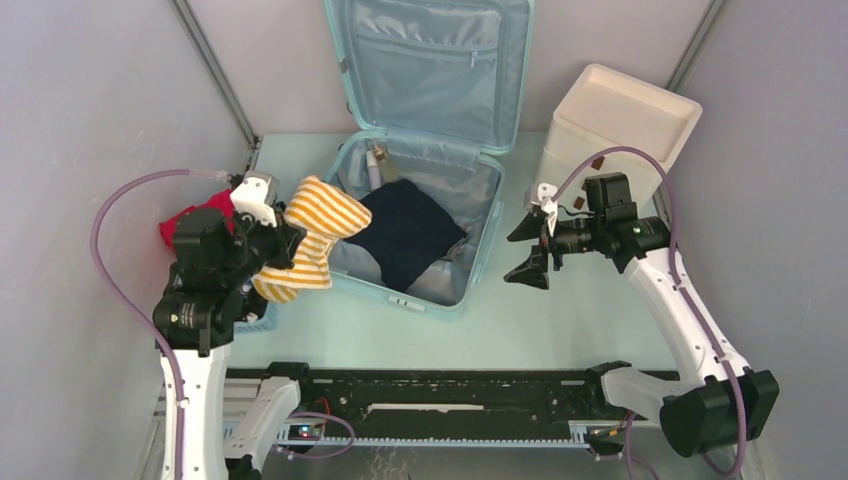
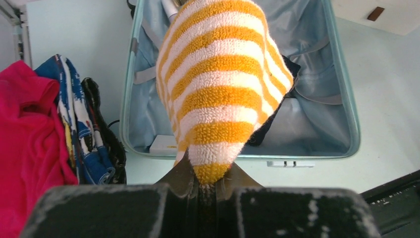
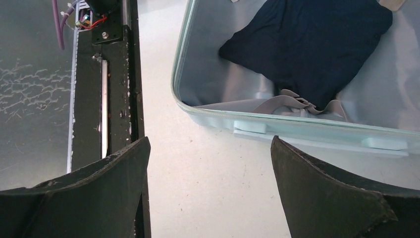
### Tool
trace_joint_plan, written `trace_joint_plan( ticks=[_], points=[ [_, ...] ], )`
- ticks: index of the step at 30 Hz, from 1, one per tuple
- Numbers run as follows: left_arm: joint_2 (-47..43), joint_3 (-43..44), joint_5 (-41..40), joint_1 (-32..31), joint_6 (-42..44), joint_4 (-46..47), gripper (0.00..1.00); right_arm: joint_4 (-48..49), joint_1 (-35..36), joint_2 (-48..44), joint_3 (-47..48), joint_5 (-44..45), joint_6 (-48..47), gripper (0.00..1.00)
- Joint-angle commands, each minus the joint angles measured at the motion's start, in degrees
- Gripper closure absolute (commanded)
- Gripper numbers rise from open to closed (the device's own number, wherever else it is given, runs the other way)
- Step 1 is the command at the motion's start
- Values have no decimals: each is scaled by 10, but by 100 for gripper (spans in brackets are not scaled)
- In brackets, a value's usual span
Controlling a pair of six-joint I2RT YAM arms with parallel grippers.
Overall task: Open, take out, and arrange the luggage
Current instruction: Place the clothes in the bin.
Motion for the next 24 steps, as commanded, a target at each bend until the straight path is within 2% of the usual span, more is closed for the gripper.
trace_joint_plan(
  ticks=[1,24],
  points=[
    [-17,-4,-36,6,17,16,100,9,6,3,4,6,6,0],
    [-18,18,-120,43,43,14,100,8,35,16,4,43,-1,0]
  ],
)
